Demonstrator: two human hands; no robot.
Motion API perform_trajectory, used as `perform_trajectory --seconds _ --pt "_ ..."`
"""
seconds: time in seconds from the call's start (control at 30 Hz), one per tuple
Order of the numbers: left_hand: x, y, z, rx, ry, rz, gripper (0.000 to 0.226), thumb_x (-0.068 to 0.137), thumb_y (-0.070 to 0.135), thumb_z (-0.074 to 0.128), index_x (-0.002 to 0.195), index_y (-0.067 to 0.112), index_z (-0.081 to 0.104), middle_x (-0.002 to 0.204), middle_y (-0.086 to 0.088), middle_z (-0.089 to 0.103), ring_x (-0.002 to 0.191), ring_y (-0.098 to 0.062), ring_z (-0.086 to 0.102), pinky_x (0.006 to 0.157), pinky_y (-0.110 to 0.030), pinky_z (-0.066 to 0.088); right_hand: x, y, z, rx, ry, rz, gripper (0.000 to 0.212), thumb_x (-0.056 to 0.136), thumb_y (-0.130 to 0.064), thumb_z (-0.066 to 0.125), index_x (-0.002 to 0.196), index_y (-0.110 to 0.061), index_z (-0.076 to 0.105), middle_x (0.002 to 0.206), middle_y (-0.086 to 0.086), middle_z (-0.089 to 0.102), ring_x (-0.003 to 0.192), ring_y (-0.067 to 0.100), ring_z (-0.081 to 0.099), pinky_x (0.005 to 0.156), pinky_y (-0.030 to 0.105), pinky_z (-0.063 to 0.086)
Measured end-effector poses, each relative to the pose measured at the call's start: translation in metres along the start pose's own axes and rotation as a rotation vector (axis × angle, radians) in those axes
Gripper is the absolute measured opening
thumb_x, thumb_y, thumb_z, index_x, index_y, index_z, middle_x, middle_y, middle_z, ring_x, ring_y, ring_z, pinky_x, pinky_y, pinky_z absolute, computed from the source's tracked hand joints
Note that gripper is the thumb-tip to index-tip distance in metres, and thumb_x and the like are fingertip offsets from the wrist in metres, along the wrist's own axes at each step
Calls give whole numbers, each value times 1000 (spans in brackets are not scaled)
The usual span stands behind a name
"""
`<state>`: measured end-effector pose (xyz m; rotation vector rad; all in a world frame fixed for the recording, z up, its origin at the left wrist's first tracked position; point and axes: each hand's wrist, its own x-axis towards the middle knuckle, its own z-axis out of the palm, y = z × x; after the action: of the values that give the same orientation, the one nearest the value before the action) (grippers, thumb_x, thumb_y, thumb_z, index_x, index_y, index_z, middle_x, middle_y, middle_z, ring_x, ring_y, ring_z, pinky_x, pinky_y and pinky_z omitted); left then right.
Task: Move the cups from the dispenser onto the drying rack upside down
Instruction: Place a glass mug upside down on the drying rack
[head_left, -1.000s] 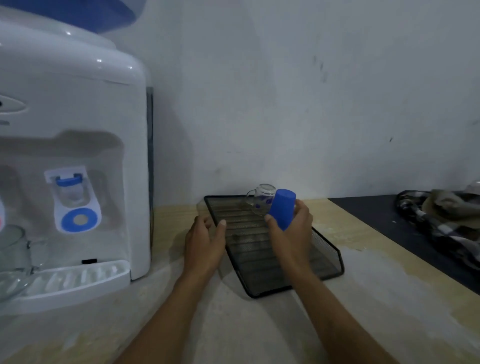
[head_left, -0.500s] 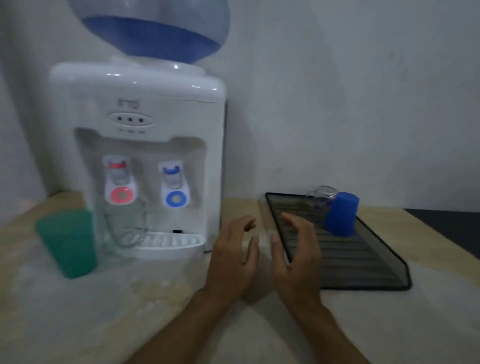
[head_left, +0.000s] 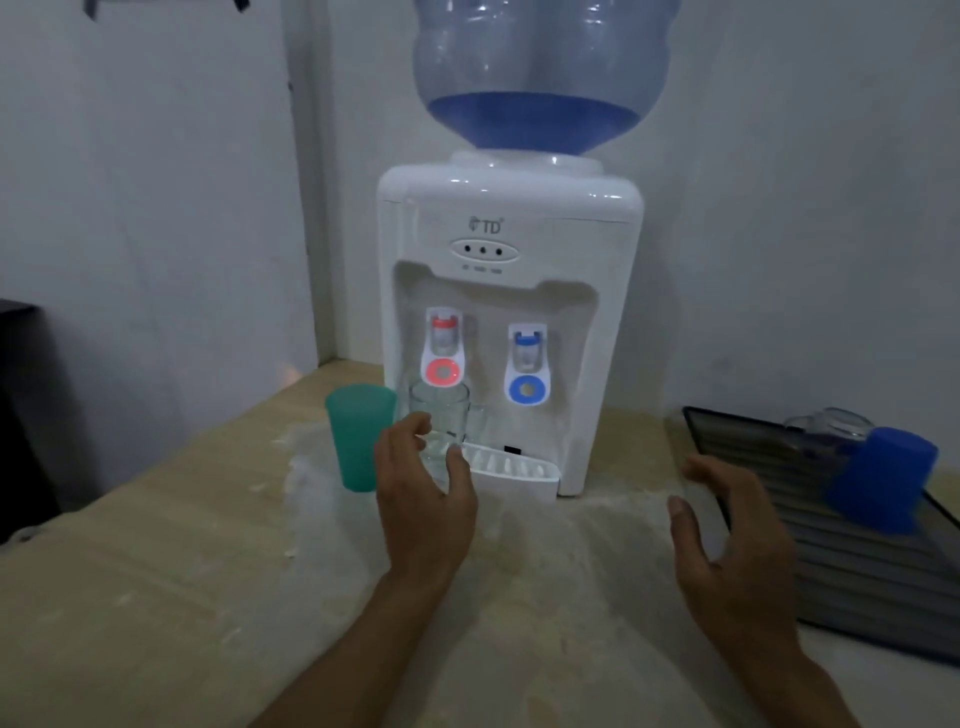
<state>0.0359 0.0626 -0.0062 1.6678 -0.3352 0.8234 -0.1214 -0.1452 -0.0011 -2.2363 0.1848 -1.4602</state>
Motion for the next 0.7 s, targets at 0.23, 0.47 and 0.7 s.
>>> perform_trajectory --seconds 0.23,0.47,0.7 --pt "1 -1 11 -103 -15 -470 48 92 19 75 133 16 51 122 -3 60 104 -21 61 92 -37 56 0 0 1 -22 -20 -18 35 90 -16 62 124 -6 62 115 6 63 106 19 61 96 25 47" --pt "-2 0 32 -23 -65 -463 77 90 24 77 154 14 35 154 -7 40 143 -29 40 121 -49 35 1 -5 1 -42 -43 -6 36 89 -14 63 124 -6 61 113 0 59 104 8 55 98 2 36" --pt "7 -3 50 -36 -51 -460 84 95 17 71 162 20 20 169 -2 30 155 -24 28 126 -48 28 0 -3 3 -68 -54 -9 37 88 -15 64 125 -7 61 113 -2 58 103 6 54 97 3 36"
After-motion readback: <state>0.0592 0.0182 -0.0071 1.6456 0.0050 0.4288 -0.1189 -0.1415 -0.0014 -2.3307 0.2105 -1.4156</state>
